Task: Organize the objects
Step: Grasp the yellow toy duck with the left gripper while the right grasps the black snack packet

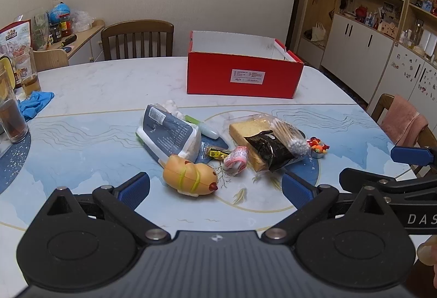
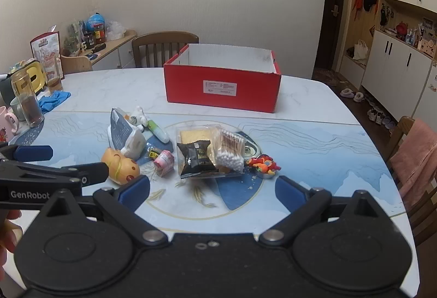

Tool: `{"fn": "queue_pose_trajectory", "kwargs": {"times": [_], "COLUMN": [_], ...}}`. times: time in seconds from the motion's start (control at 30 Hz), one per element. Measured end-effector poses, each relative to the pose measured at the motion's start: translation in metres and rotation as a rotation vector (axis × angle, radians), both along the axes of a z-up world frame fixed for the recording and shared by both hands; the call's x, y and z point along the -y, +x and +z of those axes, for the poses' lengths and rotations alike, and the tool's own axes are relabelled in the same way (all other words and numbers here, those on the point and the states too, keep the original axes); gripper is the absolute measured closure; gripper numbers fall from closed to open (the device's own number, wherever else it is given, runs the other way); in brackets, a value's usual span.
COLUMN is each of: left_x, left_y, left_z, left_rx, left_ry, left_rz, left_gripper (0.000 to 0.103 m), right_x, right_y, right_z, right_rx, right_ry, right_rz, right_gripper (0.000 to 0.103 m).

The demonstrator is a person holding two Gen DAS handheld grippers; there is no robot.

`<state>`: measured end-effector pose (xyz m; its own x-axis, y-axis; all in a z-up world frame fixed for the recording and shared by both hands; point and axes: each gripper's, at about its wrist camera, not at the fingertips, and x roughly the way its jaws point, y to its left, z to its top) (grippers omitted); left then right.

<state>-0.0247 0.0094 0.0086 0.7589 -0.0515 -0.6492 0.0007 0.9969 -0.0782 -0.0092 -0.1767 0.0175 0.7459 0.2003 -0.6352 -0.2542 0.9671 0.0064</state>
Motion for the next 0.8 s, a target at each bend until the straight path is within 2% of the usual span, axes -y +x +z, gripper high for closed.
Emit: {"fn": "queue_pose_trajectory", "kwargs": {"times": [0.37,0.53,0.8], "left_x": [0.003,0.006,0.003], "left_y": [0.020,0.038,0.067], "left_z": [-0.010,-0.026,-0.057], "left_rx": [0.003,-0.014,-0.050], "left_ry": [0.017,0.074,0.181], "left_rz": [-0.003,0.001,0.008], "left_gripper": [0.000,0.000,0.003], "right_x": [0.001,0.012,0.023], "right_y": [0.019,0.043,0.078], "right_z": [-0.008,-0.020,-0.050], "right_rx": [-0.009,-0.036,-0.113], "right_ry": [-0.007,-0.012,-0.041], "right_rz": [0.016,-0.009,-0.003], "right_gripper": [0.007,0.015,0.020]}}
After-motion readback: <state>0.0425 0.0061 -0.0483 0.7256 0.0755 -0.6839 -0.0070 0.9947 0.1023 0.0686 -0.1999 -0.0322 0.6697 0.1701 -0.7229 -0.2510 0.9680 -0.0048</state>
